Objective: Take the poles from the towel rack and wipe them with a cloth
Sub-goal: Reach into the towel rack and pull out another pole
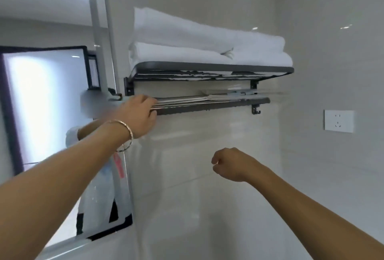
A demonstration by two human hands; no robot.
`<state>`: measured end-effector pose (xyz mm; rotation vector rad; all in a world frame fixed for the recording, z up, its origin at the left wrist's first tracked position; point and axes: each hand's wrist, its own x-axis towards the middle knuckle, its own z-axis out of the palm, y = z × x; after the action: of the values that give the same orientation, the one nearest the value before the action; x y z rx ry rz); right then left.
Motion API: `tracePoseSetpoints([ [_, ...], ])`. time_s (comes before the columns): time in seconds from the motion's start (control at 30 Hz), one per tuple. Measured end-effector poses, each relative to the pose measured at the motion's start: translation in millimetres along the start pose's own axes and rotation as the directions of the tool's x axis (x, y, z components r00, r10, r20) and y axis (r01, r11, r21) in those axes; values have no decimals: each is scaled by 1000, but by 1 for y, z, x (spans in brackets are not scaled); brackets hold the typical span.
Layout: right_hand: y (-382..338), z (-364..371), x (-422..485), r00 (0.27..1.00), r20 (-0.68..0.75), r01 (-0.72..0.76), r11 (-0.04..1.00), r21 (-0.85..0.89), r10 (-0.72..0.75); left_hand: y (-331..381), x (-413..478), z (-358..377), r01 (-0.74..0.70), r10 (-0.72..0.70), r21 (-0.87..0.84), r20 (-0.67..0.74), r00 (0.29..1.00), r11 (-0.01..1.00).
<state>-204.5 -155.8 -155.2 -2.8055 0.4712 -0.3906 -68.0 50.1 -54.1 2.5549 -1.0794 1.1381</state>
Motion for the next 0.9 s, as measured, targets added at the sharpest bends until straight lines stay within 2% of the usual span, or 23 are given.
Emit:
tracePoseSetpoints([
  [0.07,16,-1,16,1000,-1,27,999,28,-27,-13,27,0,103,-107,86,34,994,991],
  [0.13,32,1,26,999,7,51,997,60,-52,-24,45,-3,187,-214,173,154,965,967],
  [0.2,48,5,32,997,15,69,994,81,-70,-29,51,0,169,-242,278,253,937,945],
  [0.3,65,9,40,995,42,81,993,83,-85,-30,52,10,101,-209,391,244,947,915],
  [0.47,77,14,54,991,65,108,990,89,-114,-33,64,13,93,-201,462,192,961,882],
  [0.63,85,29,58,985,129,106,991,80,-116,-32,72,6,181,-275,404,187,943,896],
  [0.8,86,31,64,985,125,107,990,86,-118,-41,74,15,126,-167,307,110,980,943],
  [0.9,84,29,67,985,118,118,989,84,-127,-48,75,16,149,-205,277,186,961,949],
])
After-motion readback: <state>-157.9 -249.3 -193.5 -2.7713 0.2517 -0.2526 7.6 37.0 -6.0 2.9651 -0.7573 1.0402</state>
